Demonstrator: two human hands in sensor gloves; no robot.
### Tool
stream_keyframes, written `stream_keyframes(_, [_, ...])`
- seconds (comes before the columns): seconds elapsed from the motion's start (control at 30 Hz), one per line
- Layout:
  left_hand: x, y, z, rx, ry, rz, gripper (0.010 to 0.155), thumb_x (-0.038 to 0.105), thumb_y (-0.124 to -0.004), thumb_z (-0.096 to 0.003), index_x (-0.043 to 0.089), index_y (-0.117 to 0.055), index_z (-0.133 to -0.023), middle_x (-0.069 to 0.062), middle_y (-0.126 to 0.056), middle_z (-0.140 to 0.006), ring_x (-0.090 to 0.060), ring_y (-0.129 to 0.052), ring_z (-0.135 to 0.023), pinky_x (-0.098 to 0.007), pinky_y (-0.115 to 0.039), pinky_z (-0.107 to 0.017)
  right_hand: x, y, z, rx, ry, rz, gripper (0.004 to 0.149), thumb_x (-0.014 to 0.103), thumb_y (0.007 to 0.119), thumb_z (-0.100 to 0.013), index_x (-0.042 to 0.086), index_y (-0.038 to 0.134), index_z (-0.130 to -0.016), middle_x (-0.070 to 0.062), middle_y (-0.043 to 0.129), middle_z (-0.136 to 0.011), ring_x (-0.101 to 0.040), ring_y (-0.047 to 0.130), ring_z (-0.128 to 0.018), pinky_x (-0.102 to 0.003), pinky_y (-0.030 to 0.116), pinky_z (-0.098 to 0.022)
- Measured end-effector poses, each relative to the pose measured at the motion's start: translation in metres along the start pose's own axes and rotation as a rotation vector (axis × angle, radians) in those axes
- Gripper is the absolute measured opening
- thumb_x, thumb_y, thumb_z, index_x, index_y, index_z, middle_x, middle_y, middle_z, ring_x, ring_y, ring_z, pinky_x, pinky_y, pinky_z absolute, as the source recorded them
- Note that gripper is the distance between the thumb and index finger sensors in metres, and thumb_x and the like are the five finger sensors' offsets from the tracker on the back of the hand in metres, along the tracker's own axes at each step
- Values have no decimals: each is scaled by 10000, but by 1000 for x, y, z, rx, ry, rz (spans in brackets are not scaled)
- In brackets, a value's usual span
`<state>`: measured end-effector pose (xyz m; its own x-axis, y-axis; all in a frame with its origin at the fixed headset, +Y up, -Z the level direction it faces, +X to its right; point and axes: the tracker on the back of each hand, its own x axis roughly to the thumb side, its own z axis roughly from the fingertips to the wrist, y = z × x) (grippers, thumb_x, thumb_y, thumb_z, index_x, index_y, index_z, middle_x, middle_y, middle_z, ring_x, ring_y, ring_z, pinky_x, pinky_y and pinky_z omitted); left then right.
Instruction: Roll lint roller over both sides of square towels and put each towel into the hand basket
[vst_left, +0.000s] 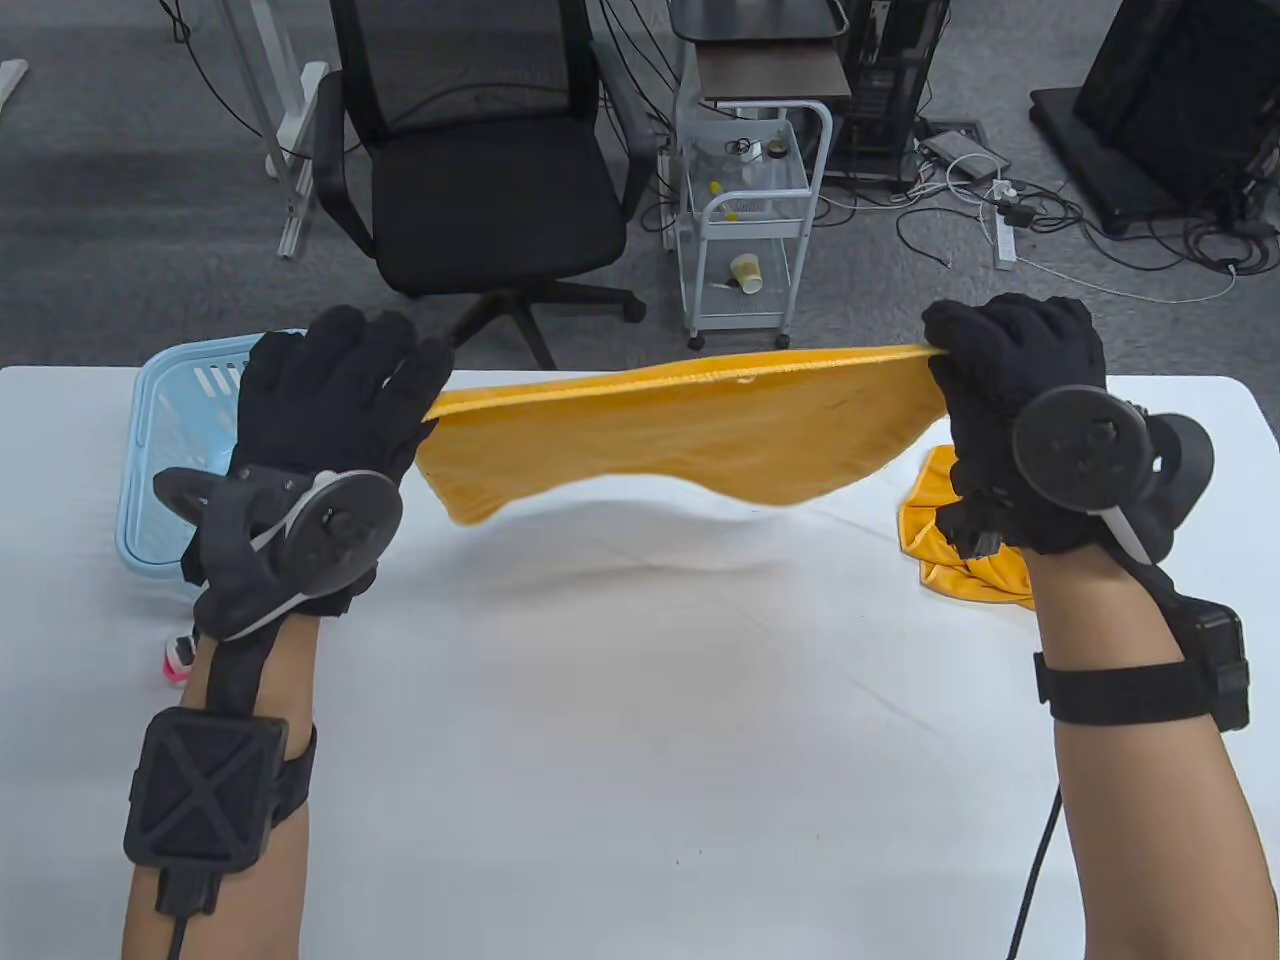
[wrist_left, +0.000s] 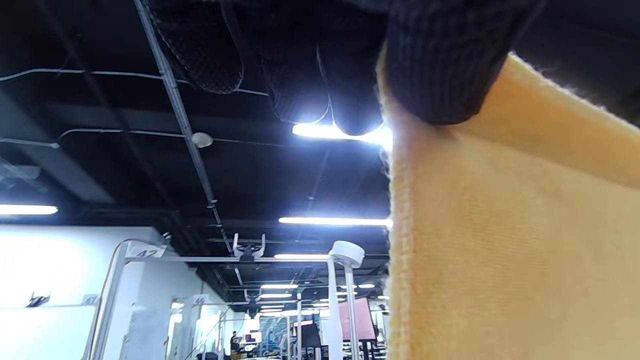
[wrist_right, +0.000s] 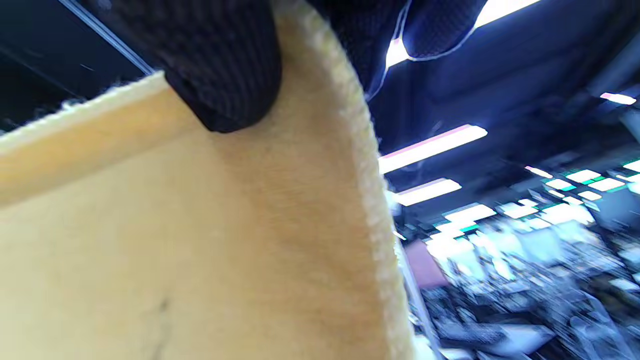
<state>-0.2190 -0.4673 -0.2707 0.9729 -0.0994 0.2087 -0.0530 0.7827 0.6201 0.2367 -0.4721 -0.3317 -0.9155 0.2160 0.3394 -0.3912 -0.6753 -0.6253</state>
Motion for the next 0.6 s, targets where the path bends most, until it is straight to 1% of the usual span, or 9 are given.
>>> stream_keyframes(0.03, [3,-7,13,-17,-27,1,418,453,-799,-500,497,-717,-908,150,-752,-1103,-246,-720,-1096,-613,-564,-816,-1,6,18,8,-88,16,387,280,885,-492,313,835,-874,6,868,-857,-318,794,-899,-627,601,-726])
stream_keyframes(0.1, [9,-29,40,-116,-66,-16,414,450,-807,-497,497,-727,-901,154,-758,-1099,-247,-726,-1094,-611,-561,-819,-3,21,43,52,-140,31,378,266,888,-487,326,851,-858,4,872,-868,-318,792,-909,-627,611,-718])
stream_keyframes(0.17, [15,-63,70,-223,-94,-48,413,439,-818,-496,492,-736,-898,151,-767,-1096,-241,-741,-1088,-606,-570,-818,-5,49,77,174,-195,53,373,260,890,-489,330,859,-854,3,863,-894,-324,776,-930,-633,603,-720])
stream_keyframes(0.3, [31,-144,128,-538,-153,-117,416,428,-821,-490,488,-739,-893,142,-786,-1084,-244,-771,-1070,-600,-588,-810,-6,120,152,458,-274,161,383,266,893,-485,316,859,-863,-15,849,-934,-333,746,-965,-640,603,-715])
stream_keyframes(0.33, [34,-158,138,-598,-165,-109,415,426,-821,-487,484,-744,-891,139,-791,-1080,-246,-776,-1066,-601,-592,-806,-6,128,161,496,-282,172,384,266,893,-482,314,861,-862,-17,848,-938,-337,744,-967,-641,606,-712])
stream_keyframes(0.43, [47,-205,176,-876,-196,-51,421,424,-824,-477,459,-754,-891,111,-804,-1072,-273,-808,-1038,-619,-602,-781,-5,167,204,747,-307,171,412,307,905,-466,291,859,-875,-36,845,-951,-356,742,-966,-649,613,-696])
stream_keyframes(0.47, [50,-212,184,-926,-203,-30,427,437,-826,-469,451,-760,-890,103,-812,-1065,-282,-821,-1026,-623,-609,-771,-4,174,212,831,-312,175,420,319,905,-463,275,861,-878,-49,848,-949,-368,750,-957,-656,614,-687])
stream_keyframes(0.53, [60,-223,202,-1104,-245,-28,450,490,-824,-441,436,-780,-886,83,-813,-1066,-297,-829,-1015,-633,-607,-759,-4,185,229,1047,-325,156,514,452,925,-424,237,863,-886,-81,850,-951,-397,760,-941,-667,619,-669])
stream_keyframes(0.6, [63,-218,210,-1143,-268,-51,575,589,-827,-376,429,-733,-920,40,-682,-1140,-306,-819,-1019,-629,-607,-758,-5,188,238,1206,-309,182,602,540,920,-398,221,852,-905,-104,828,-968,-416,750,-943,-673,612,-668])
